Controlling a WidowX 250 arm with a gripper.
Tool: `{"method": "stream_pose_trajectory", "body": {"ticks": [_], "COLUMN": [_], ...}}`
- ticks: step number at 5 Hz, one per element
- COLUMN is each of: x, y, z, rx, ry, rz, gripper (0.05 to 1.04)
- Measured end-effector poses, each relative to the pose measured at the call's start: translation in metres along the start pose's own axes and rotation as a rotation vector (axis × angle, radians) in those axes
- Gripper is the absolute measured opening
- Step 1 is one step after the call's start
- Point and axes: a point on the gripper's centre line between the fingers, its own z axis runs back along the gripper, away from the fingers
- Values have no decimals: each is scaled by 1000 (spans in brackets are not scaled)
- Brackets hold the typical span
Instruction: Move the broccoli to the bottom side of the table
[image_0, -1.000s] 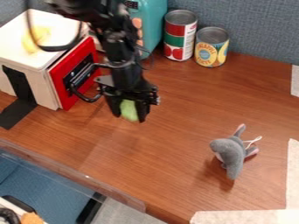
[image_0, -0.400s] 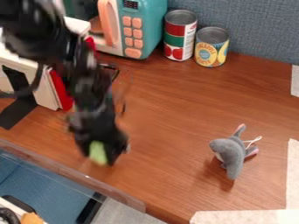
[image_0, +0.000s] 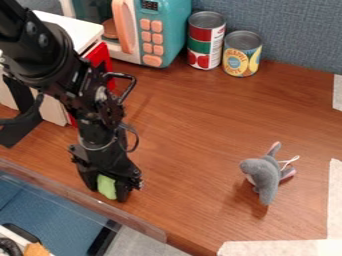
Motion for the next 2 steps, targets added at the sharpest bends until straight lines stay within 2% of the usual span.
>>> {"method": "stream_pose_trajectory", "body": {"ticks": [1, 2], "x": [5, 9], "y": [0, -3], "z": [22, 41], "rx": [-31, -43], "ry": [-44, -67], "rz": [5, 11], "gripper": [1006, 1001]}}
